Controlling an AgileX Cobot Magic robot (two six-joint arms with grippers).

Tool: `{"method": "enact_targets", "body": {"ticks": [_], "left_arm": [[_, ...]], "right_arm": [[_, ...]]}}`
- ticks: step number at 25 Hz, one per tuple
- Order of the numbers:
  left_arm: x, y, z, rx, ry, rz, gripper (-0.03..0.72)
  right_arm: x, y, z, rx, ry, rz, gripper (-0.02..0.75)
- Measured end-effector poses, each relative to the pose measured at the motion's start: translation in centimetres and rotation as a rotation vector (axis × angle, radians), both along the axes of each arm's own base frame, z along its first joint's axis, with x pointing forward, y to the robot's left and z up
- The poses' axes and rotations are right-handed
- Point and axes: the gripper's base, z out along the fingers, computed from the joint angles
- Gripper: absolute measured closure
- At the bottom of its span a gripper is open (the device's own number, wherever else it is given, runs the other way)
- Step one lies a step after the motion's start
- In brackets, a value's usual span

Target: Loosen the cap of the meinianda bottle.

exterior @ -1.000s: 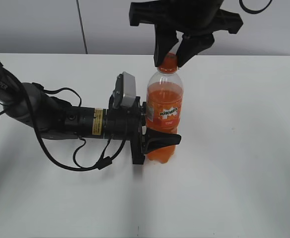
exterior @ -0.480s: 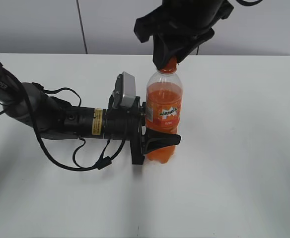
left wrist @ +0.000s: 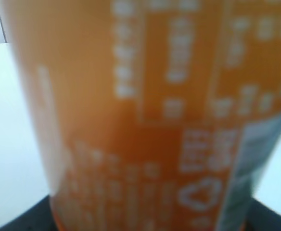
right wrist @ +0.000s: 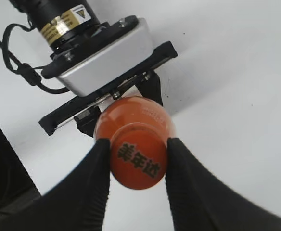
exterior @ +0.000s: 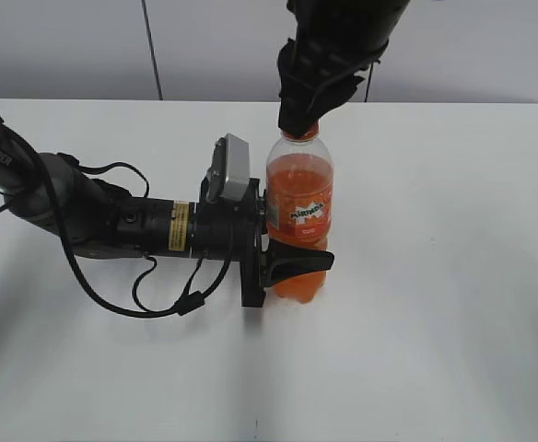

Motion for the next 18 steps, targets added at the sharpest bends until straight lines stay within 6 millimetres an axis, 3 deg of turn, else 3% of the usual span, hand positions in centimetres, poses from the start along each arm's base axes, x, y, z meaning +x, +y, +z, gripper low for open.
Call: {"method": "enact_targets", "body": {"ticks": [18], "left_arm": [[-0.06, 0.0, 0.0, 0.001, -0.01, -0.008, 0.298]], "right_arm": [[-0.13, 0.17, 0.03, -0.078, -0.155, 0.504, 0.468]]}}
